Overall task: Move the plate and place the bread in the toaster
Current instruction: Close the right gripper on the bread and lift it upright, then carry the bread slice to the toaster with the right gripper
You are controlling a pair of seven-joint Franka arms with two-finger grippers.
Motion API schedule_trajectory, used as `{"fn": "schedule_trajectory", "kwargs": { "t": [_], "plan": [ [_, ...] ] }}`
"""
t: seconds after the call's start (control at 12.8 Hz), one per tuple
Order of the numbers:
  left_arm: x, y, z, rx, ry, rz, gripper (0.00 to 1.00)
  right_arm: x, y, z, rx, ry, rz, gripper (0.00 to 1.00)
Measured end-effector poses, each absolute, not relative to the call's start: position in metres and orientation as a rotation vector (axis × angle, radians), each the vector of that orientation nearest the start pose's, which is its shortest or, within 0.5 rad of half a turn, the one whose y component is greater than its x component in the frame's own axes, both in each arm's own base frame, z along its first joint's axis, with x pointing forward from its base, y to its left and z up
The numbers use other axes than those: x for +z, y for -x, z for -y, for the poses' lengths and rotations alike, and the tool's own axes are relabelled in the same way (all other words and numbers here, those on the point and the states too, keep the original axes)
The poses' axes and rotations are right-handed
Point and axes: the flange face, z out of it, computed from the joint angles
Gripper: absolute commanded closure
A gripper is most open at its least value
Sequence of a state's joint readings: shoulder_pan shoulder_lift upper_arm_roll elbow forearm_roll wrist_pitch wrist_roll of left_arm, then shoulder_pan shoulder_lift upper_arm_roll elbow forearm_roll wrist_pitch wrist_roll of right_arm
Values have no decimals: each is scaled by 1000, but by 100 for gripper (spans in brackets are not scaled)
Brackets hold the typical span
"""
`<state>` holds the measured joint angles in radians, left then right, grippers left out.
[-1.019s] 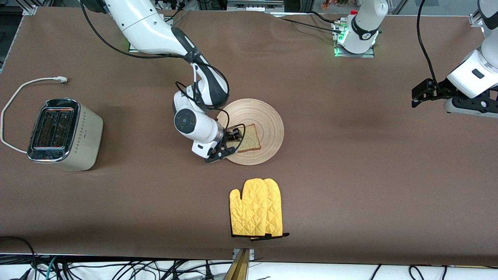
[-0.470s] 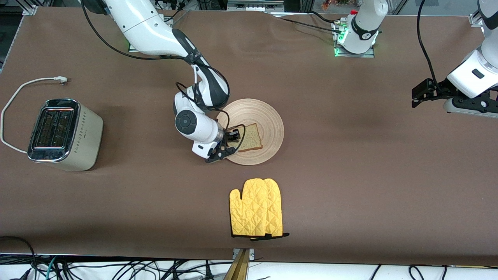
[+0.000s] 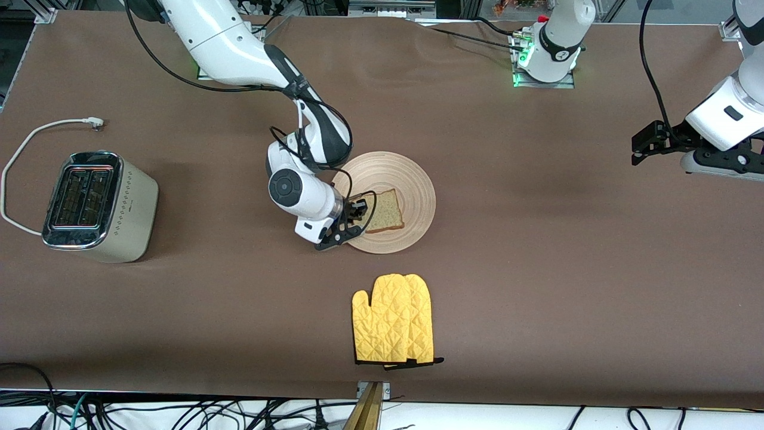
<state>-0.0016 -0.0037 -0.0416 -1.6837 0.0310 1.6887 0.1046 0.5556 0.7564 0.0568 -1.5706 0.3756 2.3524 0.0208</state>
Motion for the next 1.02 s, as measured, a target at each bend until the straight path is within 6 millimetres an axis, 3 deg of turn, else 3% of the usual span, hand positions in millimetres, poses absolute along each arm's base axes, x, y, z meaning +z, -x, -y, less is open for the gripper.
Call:
{"fn": "schedule_trajectory", "kwargs": {
  "t": [0.31, 0.55, 0.71, 1.02],
  "plan": [
    [583, -561, 21, -12, 3101, -235, 0, 207, -580, -408, 85, 2799, 446, 98],
    [583, -561, 21, -12, 3101, -235, 0, 224, -590, -412, 56, 2785, 452, 98],
    [583, -561, 21, -12, 3101, -235, 0, 253, -599, -418, 91, 2769, 480, 98],
    [583, -561, 21, -12, 3101, -235, 0, 331, -618, -422, 111, 2734, 536, 97]
  ]
}}
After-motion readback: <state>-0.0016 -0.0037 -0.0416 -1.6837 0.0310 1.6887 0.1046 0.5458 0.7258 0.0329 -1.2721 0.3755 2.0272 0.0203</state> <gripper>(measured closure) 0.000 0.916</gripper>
